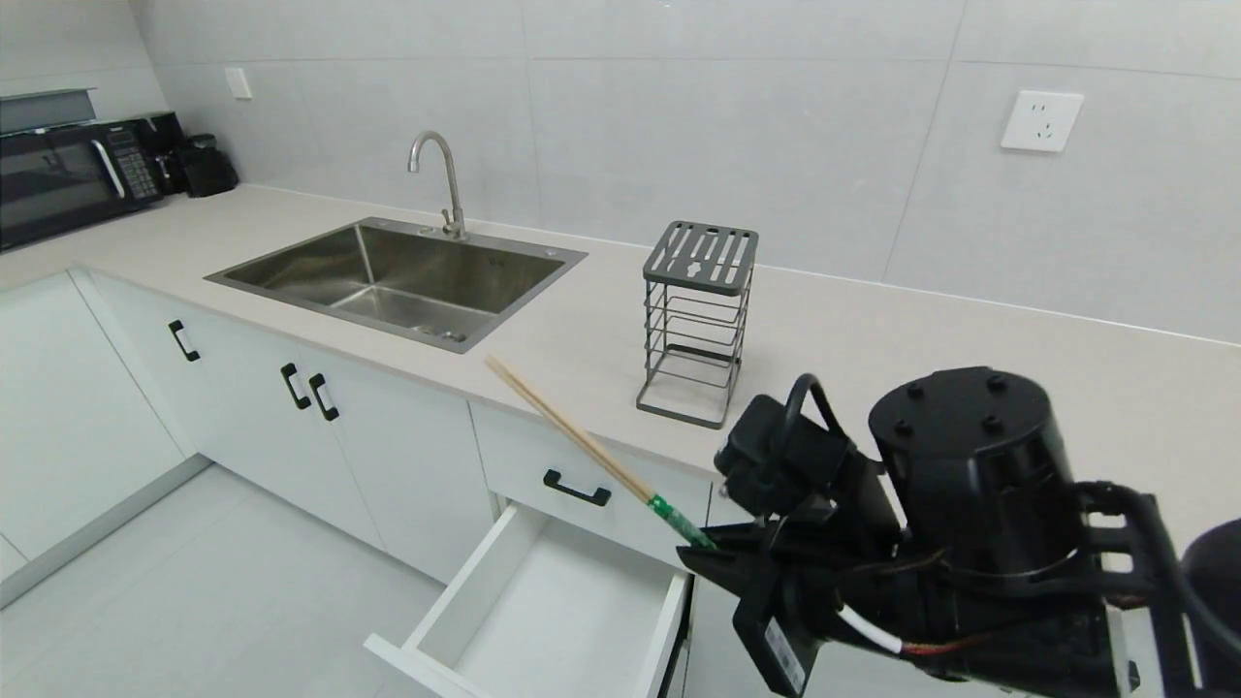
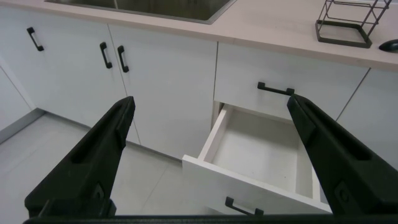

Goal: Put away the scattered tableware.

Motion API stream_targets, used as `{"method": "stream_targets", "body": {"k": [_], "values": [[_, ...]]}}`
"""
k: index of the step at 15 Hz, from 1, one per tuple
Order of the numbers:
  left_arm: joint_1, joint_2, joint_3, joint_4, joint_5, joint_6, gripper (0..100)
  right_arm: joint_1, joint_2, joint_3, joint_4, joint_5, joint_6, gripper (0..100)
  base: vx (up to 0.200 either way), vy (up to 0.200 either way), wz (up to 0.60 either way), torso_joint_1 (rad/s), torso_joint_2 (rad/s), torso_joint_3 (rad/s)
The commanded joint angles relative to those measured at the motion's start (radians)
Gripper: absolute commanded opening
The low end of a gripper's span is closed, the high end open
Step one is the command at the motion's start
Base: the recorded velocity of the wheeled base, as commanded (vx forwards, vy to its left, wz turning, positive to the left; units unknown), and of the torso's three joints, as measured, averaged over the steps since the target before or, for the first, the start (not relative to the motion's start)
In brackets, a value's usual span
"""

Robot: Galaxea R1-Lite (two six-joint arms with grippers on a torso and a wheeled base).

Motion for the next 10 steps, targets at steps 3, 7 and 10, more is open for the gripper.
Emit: {"method": "stream_targets", "body": {"k": [3,7,10], "values": [[0.000,0.002,0.000,0.000,0.000,-0.001,100,0.050,0.099,-0.029,0.001,-0.001,0.005,0,0.000,0.000,0.00,0.000,0.00,0.000],[0.000,0.002,0.000,0.000,0.000,-0.001,100,0.053,0.117,-0.007,0.000,-0.003,0.049,0,0.000,0.000,0.00,0.000,0.00,0.000],[0.000,0.002,0.000,0.000,0.000,-0.001,100,0.067,0.122,-0.006,0.000,-0.062,0.046,0,0.000,0.000,0.00,-0.173,0.34,0.168]]}}
